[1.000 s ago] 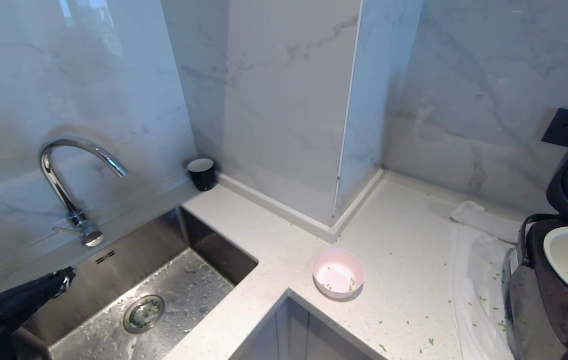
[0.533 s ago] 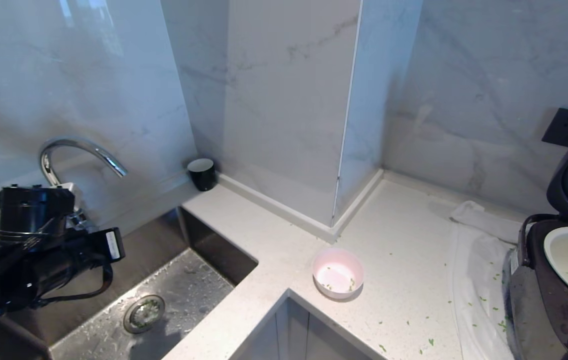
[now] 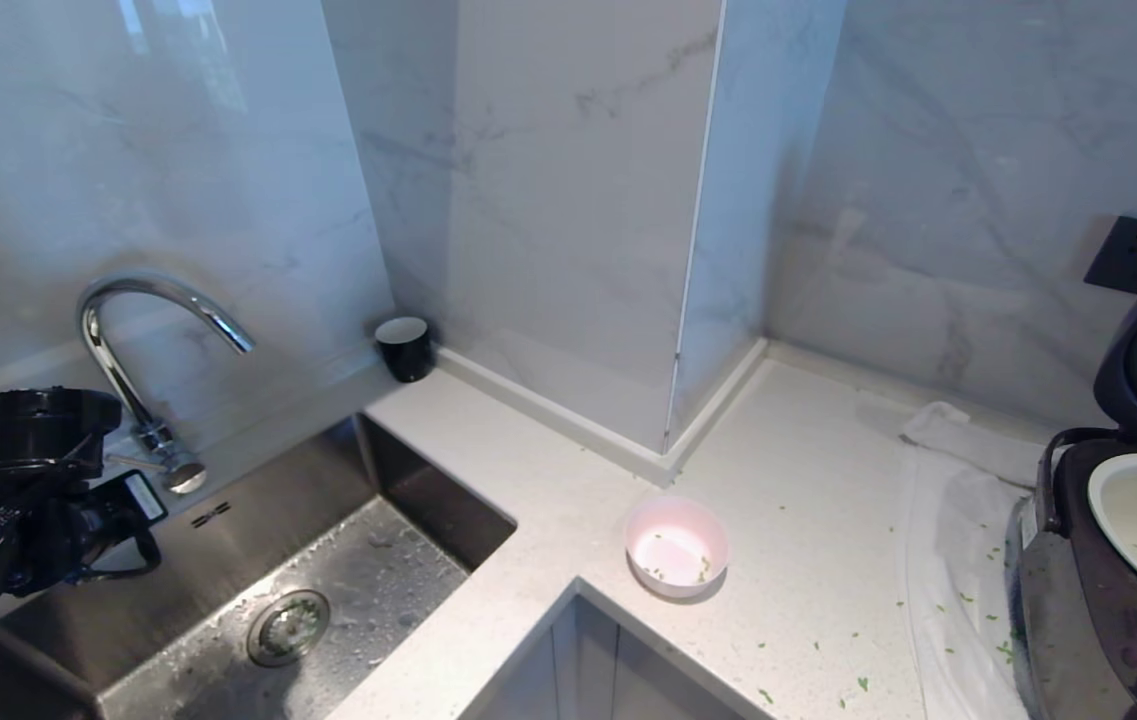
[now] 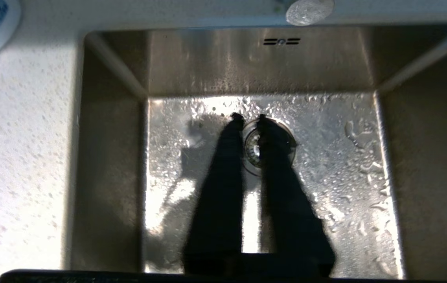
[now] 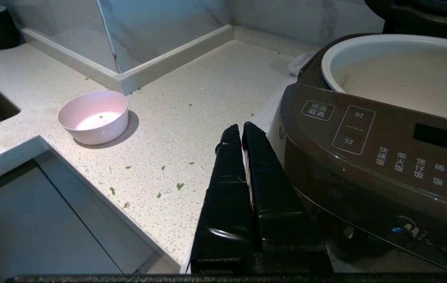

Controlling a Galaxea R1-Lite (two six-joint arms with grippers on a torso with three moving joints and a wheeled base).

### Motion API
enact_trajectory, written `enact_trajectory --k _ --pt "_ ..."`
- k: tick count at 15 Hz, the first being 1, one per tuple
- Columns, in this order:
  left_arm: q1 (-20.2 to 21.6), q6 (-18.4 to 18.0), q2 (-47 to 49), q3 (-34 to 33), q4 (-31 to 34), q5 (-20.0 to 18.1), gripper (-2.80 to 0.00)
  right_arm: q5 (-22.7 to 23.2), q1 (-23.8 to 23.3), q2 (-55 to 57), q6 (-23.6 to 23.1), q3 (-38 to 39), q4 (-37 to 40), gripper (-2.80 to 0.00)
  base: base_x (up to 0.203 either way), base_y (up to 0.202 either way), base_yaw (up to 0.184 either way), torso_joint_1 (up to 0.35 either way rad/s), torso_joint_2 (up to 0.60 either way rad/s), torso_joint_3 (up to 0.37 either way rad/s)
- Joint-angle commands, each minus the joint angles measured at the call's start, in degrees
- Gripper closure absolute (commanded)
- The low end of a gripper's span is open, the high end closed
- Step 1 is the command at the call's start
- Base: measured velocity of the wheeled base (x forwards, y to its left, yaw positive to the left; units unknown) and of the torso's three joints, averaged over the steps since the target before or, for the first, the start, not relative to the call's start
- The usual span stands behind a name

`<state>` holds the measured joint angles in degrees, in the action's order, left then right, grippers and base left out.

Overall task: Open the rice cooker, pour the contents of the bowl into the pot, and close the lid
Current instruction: Turn on the tap

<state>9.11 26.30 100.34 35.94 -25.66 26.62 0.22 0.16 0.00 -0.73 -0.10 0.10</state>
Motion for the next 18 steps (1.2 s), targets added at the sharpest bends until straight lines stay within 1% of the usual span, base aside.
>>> enact_trajectory --k 1,5,7,12,16,18 --pt "1.81 0.28 2.53 1.08 -0.28 -0.28 -2.8 0.04 0.02 0.0 0.03 0.01 -0.01 0.0 0.0 0.0 0.0 0.0 0.0 0.0" --pt "2.07 0.55 9.61 10.2 -0.35 -0.71 -2.8 0.04 0.02 0.09 0.0 0.01 -0.01 0.0 0.0 0.0 0.0 0.0 0.0 0.0" --pt "2.65 0.47 11.55 14.3 -0.31 -1.03 -2.8 0.02 0.02 0.0 -0.04 0.01 -0.01 0.0 0.0 0.0 0.0 0.0 0.0 0.0" --pt "5.19 0.33 14.6 15.96 -0.35 -1.3 -2.8 0.04 0.02 0.0 0.02 0.01 -0.01 0.0 0.0 0.0 0.0 0.0 0.0 0.0" --pt "6.43 0.72 19.19 21.26 -0.35 -1.38 -2.8 0.04 0.02 0.09 -0.01 0.01 -0.01 0.0 0.0 0.0 0.0 0.0 0.0 0.0" --pt "6.6 1.83 21.43 24.33 -0.63 -1.41 -2.8 0.04 0.02 0.0 0.03 0.01 -0.01 0.0 0.0 0.0 0.0 0.0 0.0 0.0"
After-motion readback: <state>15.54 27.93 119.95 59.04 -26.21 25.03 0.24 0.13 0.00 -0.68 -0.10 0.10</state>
